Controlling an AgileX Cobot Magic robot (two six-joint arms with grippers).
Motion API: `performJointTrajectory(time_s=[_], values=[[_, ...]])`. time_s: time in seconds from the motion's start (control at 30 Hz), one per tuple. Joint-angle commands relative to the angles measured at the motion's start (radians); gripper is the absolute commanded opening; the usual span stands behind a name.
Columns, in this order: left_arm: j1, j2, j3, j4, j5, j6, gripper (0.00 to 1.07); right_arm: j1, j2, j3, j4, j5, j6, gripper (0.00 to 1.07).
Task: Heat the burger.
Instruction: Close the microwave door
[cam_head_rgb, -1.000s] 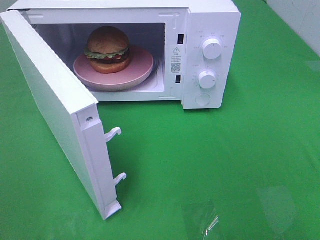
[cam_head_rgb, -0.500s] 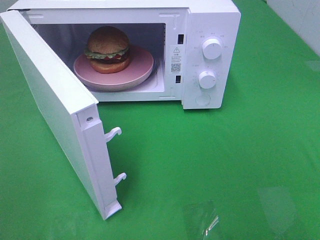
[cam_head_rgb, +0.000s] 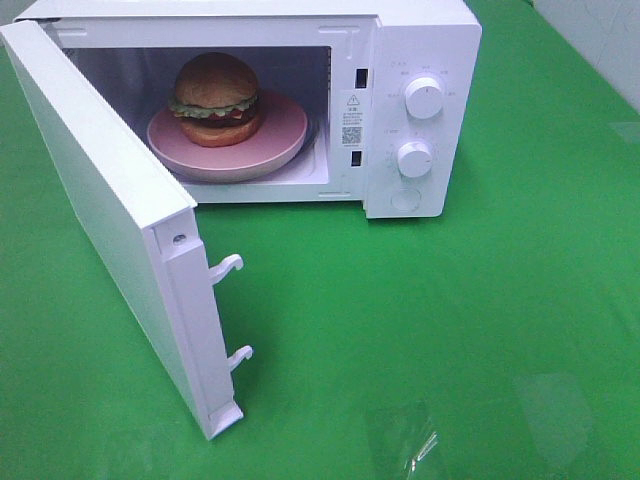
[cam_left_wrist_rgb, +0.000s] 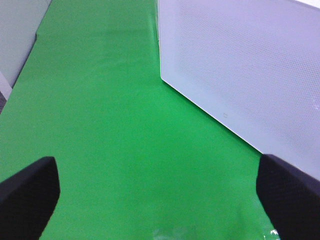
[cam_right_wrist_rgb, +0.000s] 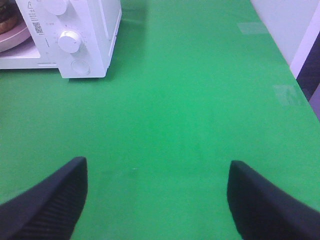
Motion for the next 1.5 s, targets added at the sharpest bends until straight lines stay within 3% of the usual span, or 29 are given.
performJointTrajectory(time_s=[0.03,1.07,1.17,1.2,1.27,1.43,1.47,1.5], values=[[0.0,-0.001,0.002,-0.005,-0.001,0.0,1.0,-0.004,-0.023,0.002,0.001,-0.014,-0.009,0.76],[0.0,-0.001,0.002,-0.005,-0.001,-0.003,1.0,-0.004,-0.023,0.002,0.001,-0.014,-0.009,0.76],[0.0,-0.001,-0.008,-0.005,-0.014,-0.036,0.99,-0.004,-0.023,0.002,0.001,-0.014,-0.009,0.76],[0.0,-0.001,-0.021,-0.005,-0.038,-0.087,0.97,-0.004,-0.023,0.002,0.001,-0.014,-0.009,0.76],[0.0,-0.001,-0.028,-0.005,-0.079,-0.106,0.94,-0.004,-0.023,0.002,0.001,-0.014,-0.009,0.76],[0.0,0.006,-0.028,0.004,-0.142,-0.105,0.86,-0.004,-0.023,0.002,0.001,-0.014,-0.009,0.76],[0.0,0.021,-0.028,0.009,-0.174,-0.105,0.76,-0.004,-0.023,0.002,0.001,-0.014,-0.009,0.76],[0.0,0.021,-0.028,0.009,-0.174,-0.105,0.76,-0.004,-0.023,0.002,0.001,-0.014,-0.009,0.76]])
